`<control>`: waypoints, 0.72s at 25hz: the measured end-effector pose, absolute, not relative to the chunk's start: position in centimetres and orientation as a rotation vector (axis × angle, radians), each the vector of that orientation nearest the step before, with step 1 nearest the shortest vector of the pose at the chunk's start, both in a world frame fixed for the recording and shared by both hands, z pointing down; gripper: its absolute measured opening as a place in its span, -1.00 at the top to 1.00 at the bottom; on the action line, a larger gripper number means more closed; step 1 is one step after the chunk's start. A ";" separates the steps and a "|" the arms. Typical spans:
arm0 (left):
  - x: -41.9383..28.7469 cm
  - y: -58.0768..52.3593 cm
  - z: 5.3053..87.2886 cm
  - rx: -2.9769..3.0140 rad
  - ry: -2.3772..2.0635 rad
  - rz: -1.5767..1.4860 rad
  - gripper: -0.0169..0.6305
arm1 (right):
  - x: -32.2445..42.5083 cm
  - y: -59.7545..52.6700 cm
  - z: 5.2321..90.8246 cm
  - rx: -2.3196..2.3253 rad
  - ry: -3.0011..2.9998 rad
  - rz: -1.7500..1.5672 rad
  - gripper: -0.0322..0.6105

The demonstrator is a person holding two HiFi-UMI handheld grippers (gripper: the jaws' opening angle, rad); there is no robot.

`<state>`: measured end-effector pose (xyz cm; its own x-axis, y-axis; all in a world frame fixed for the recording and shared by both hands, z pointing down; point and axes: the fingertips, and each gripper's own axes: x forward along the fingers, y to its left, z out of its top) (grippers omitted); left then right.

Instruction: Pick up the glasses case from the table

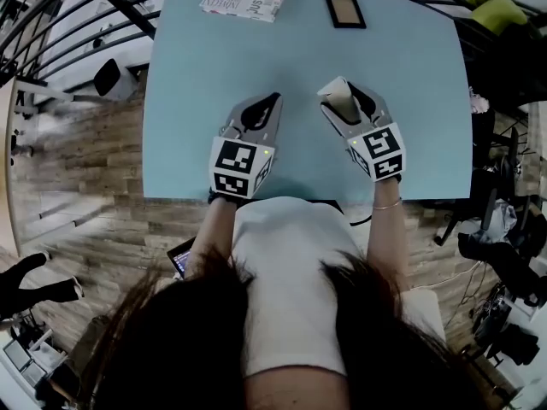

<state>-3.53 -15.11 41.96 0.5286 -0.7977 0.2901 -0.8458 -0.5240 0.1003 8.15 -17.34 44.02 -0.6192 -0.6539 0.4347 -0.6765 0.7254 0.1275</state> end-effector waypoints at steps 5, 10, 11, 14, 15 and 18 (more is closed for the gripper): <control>-2.4 -15.2 41.4 2.561 -1.375 0.305 0.77 | 10.2 -17.0 41.2 1.133 -2.520 0.054 0.01; -1.9 -15.2 41.2 2.570 -1.372 0.309 0.77 | 12.2 -16.3 38.8 1.252 -2.554 0.026 0.01; -1.8 -15.2 41.1 2.571 -1.372 0.309 0.77 | 12.5 -16.2 38.3 1.275 -2.561 0.020 0.01; -1.9 -15.3 40.8 2.569 -1.377 0.301 0.77 | 13.6 -15.8 36.9 1.346 -2.586 0.011 0.01; -1.9 -15.4 40.7 2.565 -1.379 0.295 0.77 | 13.9 -15.7 36.5 1.368 -2.596 0.013 0.01; -2.1 -15.4 40.3 2.558 -1.387 0.277 0.77 | 14.7 -15.4 35.5 1.422 -2.628 0.021 0.01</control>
<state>-2.07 -15.45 40.30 0.5371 -0.8002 0.2669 -0.8413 -0.5310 0.1012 14.68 -15.42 35.49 -0.5379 -0.8310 0.1417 -0.8332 0.5496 0.0605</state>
